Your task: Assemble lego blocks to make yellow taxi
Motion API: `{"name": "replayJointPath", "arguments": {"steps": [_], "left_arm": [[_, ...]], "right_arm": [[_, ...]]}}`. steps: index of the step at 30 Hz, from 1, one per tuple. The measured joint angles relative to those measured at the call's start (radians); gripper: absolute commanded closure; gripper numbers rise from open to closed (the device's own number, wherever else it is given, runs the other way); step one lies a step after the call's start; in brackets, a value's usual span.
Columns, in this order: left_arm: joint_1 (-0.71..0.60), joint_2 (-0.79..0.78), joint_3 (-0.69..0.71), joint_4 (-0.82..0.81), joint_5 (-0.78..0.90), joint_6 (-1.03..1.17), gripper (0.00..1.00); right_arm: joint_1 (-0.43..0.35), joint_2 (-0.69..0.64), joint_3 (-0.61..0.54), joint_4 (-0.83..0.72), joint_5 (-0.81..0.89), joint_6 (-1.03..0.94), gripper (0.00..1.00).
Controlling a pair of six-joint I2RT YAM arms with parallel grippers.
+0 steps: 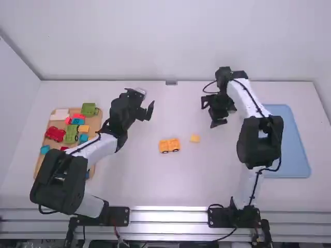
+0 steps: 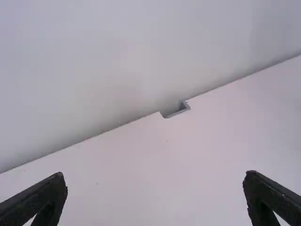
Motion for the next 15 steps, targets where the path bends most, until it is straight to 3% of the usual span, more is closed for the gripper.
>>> {"name": "replayJointPath", "arguments": {"steps": [3, 6, 15], "left_arm": [[0.0, 0.0, 0.0, 0.0, 0.0, 0.0, 0.01], [0.0, 0.0, 0.0, -0.003, 0.0, 0.0, 0.01], [0.0, 0.0, -0.053, -0.008, -0.096, 0.0, 0.01]], "right_arm": [[-0.034, 0.0, 0.151, -0.013, 0.025, -0.161, 0.01], [-0.057, 0.0, 0.22, -0.01, 0.077, -0.301, 0.01], [-0.129, 0.0, 0.246, 0.063, 0.249, -0.572, 0.02]]}}
